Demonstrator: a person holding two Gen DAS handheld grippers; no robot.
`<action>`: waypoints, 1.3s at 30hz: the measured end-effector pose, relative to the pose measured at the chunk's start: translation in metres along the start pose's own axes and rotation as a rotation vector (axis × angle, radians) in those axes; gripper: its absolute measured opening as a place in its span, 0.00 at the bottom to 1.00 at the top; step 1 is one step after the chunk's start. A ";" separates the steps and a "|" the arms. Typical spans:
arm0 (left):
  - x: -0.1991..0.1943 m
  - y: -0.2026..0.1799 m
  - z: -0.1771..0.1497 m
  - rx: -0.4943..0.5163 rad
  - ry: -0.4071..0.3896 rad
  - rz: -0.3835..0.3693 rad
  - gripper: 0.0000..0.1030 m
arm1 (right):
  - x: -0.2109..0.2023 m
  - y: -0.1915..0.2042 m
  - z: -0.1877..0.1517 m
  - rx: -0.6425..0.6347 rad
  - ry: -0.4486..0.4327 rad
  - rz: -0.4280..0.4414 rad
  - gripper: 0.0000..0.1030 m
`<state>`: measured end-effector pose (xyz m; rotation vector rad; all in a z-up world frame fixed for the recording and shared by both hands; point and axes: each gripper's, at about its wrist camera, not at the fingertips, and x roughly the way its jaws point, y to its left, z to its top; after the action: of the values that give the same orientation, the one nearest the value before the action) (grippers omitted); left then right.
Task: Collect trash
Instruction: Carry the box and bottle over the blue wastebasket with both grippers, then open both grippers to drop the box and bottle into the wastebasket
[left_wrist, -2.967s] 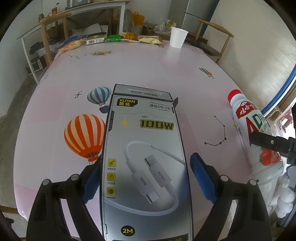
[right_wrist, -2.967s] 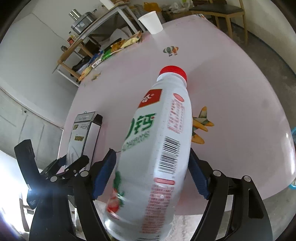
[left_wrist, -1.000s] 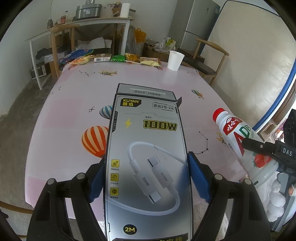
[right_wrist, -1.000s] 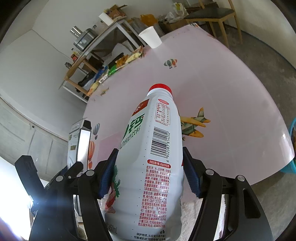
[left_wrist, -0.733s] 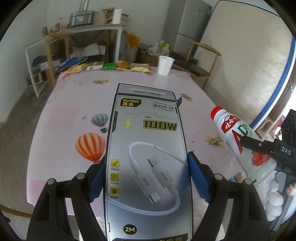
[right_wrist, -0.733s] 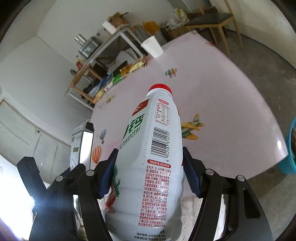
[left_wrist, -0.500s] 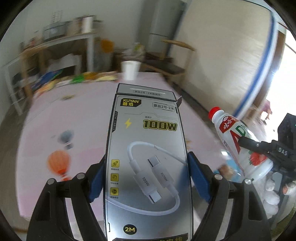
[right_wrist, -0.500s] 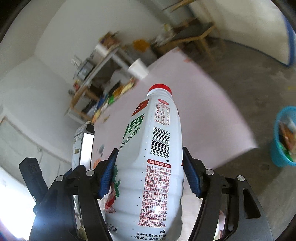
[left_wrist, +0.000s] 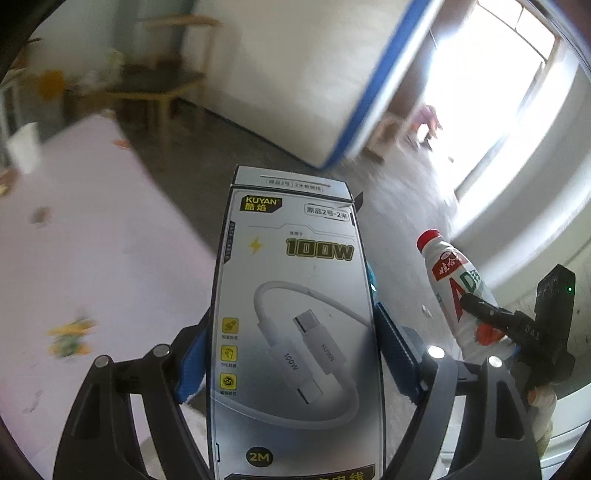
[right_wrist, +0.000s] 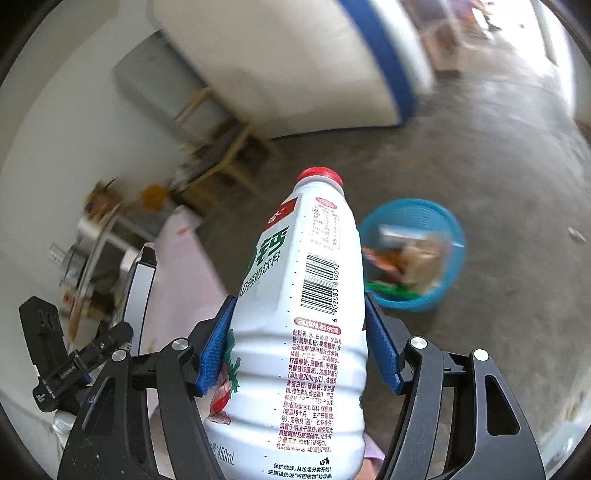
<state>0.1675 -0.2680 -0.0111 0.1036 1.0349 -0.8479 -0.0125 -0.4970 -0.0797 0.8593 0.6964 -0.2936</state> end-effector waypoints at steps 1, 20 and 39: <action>0.017 -0.008 0.005 0.011 0.030 -0.003 0.76 | 0.003 -0.009 -0.001 0.023 0.004 -0.001 0.61; 0.238 -0.084 0.097 -0.031 0.200 -0.047 0.88 | 0.181 -0.146 0.052 0.452 0.070 -0.063 0.72; 0.063 -0.018 0.022 -0.104 -0.018 -0.105 0.88 | 0.087 -0.056 0.019 0.017 -0.013 -0.139 0.72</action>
<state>0.1854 -0.3265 -0.0436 -0.0470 1.0725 -0.8865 0.0324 -0.5441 -0.1620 0.8260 0.7443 -0.4298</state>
